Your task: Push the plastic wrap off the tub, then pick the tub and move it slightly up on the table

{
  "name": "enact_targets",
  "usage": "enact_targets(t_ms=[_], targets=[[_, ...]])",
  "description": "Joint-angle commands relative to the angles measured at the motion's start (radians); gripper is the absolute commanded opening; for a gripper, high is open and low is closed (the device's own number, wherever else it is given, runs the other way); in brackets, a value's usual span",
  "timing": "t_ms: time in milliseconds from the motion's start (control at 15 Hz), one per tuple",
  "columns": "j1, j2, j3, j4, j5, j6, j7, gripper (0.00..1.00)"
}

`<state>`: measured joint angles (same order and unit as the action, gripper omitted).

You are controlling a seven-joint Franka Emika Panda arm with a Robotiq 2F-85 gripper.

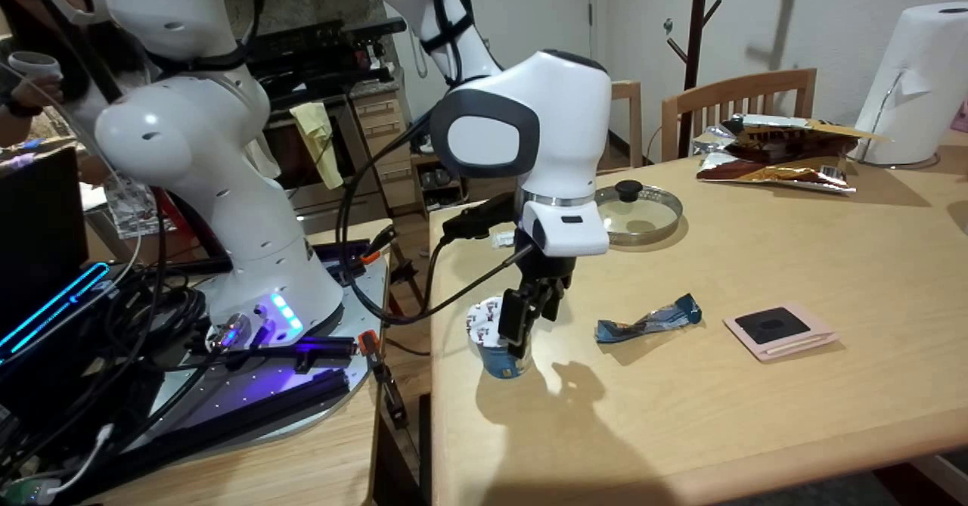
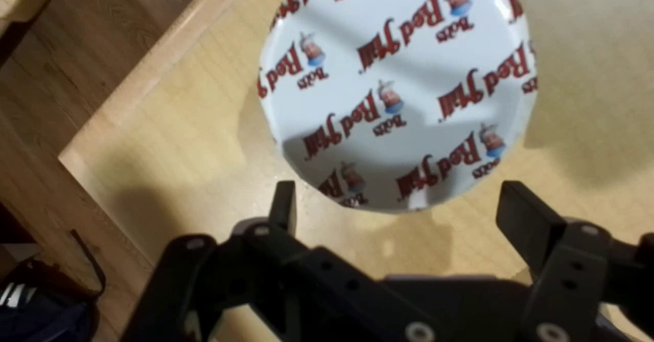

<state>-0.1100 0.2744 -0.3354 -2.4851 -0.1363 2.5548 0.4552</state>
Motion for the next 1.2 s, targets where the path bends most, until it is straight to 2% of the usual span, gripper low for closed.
enact_targets(t_ms=[0, 1133], targets=[[0.014, -0.046, -0.022, -0.049, -0.027, 0.005, 0.067, 1.0], [0.0, -0.077, 0.02, -0.107, 0.048, -0.001, 0.044, 1.0]])
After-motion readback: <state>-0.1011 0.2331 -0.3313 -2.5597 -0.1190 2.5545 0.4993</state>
